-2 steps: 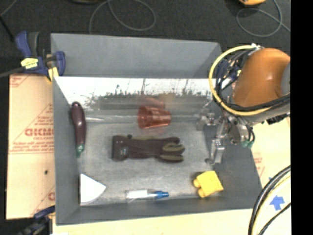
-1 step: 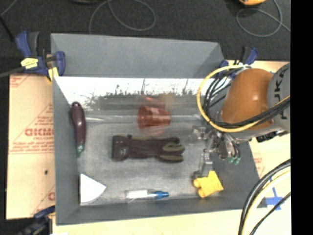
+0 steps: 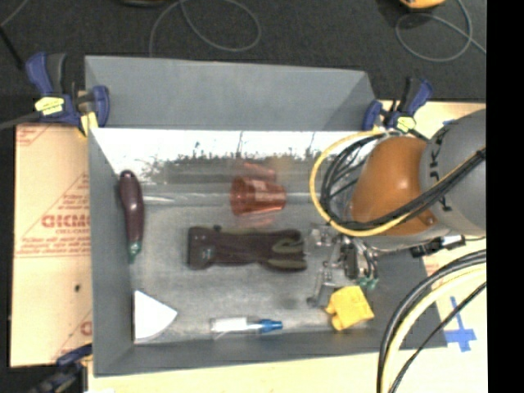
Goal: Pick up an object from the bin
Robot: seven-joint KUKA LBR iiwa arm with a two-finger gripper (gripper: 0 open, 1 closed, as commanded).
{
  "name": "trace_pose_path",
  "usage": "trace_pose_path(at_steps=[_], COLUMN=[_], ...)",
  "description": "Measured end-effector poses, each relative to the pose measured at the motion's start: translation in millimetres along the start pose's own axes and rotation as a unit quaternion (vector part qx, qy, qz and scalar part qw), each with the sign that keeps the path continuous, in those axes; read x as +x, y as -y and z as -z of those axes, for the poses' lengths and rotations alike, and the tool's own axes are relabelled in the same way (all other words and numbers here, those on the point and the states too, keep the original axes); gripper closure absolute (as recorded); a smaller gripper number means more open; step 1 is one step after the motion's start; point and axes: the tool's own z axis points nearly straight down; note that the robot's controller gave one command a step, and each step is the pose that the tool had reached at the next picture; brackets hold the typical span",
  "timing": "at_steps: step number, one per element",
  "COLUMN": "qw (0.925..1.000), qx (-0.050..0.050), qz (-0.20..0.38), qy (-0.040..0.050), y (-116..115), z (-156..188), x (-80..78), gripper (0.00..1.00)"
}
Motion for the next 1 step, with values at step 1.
trace_pose_path(at_steps=[1], qw=[0.9959], qx=[0.0], qz=[-0.09], qy=[0.0004], y=[-38.7], z=[-28.6], x=[-31.4], gripper=[0.0])
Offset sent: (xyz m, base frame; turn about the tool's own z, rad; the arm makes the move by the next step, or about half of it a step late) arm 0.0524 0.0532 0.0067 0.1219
